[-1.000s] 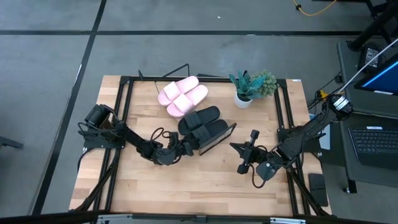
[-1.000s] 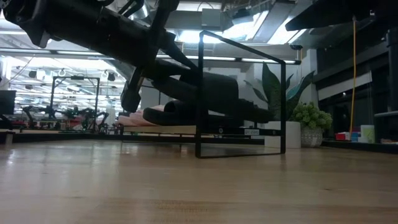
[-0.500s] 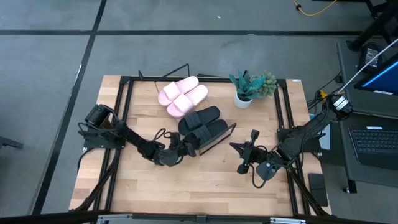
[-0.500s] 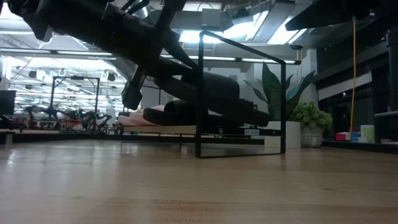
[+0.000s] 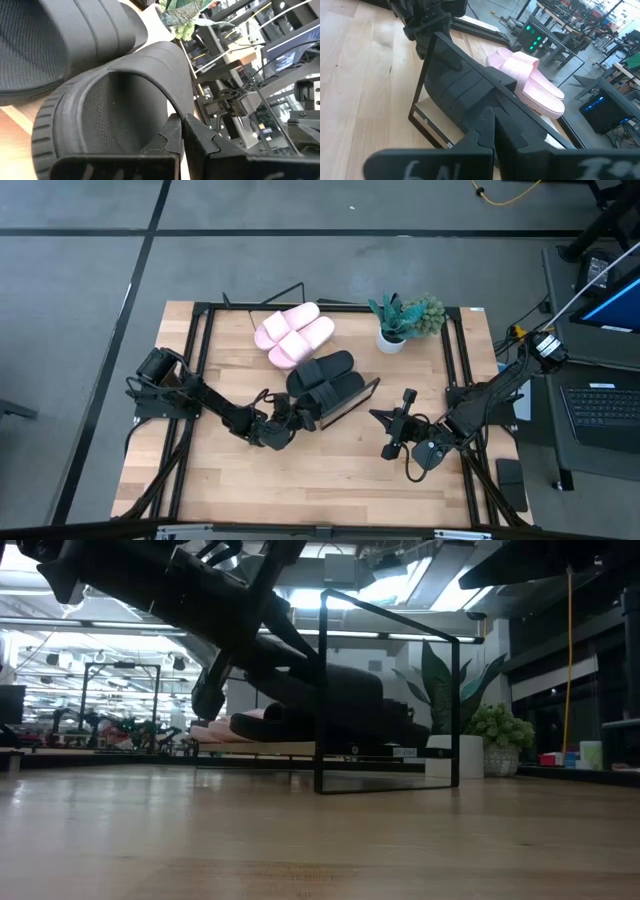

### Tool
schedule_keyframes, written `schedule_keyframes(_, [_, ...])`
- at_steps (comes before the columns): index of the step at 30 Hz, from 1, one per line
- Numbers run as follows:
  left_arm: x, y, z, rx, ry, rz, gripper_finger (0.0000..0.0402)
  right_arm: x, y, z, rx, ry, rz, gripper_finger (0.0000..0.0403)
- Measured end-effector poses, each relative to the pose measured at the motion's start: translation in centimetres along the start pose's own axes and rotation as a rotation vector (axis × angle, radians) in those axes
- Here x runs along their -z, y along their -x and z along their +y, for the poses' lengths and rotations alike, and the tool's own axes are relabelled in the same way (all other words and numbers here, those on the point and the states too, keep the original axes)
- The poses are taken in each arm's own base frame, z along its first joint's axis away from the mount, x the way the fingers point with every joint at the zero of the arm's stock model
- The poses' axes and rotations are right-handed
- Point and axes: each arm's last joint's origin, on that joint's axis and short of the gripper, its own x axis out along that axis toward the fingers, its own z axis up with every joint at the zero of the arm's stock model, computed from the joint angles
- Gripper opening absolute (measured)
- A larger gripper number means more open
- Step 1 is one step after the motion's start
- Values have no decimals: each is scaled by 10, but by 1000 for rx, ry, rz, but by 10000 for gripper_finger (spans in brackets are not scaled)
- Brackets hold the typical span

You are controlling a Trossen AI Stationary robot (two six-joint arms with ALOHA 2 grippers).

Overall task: Pick and place slides into the shelf
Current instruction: Put the black slides on the shelf

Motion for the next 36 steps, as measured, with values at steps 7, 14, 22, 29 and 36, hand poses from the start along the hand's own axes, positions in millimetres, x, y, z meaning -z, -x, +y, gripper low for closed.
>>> schedule_keyframes(7, [1,0,1,-3,3,10,0,0,0,0,0,1,0,2])
schedule_keyframes(14, [17,-10,23,-35,88,-2,0,-1,0,0,-1,-5,-3,2])
schedule_keyframes(22, [22,-14,20,33,105,-10,0,-1,0,0,-2,-1,-3,2])
schedule_keyframes(29, [22,-14,20,35,116,-13,6,-1,0,0,-2,-4,-3,2])
schedule_keyframes(36, [21,-15,20,34,116,-11,49,-1,0,0,-3,-9,-3,2])
